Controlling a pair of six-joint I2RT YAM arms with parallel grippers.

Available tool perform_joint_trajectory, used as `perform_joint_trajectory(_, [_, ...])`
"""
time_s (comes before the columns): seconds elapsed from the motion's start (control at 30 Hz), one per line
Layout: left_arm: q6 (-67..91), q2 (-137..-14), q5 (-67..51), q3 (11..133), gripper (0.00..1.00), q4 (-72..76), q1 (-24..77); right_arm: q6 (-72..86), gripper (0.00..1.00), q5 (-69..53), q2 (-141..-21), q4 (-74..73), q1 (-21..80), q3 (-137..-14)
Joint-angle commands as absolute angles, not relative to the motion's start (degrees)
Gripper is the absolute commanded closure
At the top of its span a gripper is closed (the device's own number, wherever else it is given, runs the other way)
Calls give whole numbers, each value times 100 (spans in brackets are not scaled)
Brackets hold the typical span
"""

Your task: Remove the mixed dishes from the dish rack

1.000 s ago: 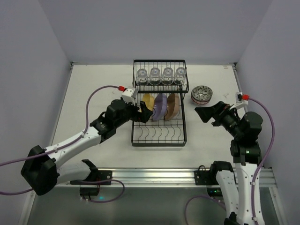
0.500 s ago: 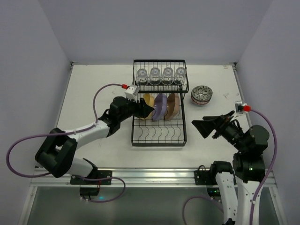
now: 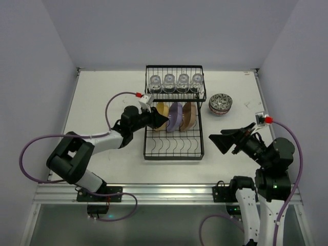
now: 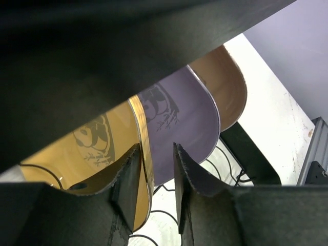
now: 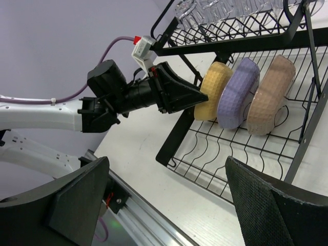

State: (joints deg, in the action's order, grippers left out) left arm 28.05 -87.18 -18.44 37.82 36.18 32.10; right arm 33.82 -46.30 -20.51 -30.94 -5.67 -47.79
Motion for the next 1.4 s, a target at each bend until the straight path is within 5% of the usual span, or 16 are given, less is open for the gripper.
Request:
perform_joint_trajectory(0.0, [3058,-8885,-2082,3683,66,4174,3041,3366,4,-4843,-1995,-3182,-580,-5001])
perform_joint_trajectory(0.4, [3278,-9149,-2294,3560,81,4579,2874,3366,4,-4896,-1978,-3217,-580,-5071])
perform_joint_trajectory(0.6, [3339,-9193,-2241,3525,100,4588,2839,3384,5,-4896,-1942,-3199,-580,-5054])
perform_joint_trajectory(1.37, [4332,-8710,-2162,2980,100,6318,2839,3261,5,-4878,-1872,-3366,-580,-5124])
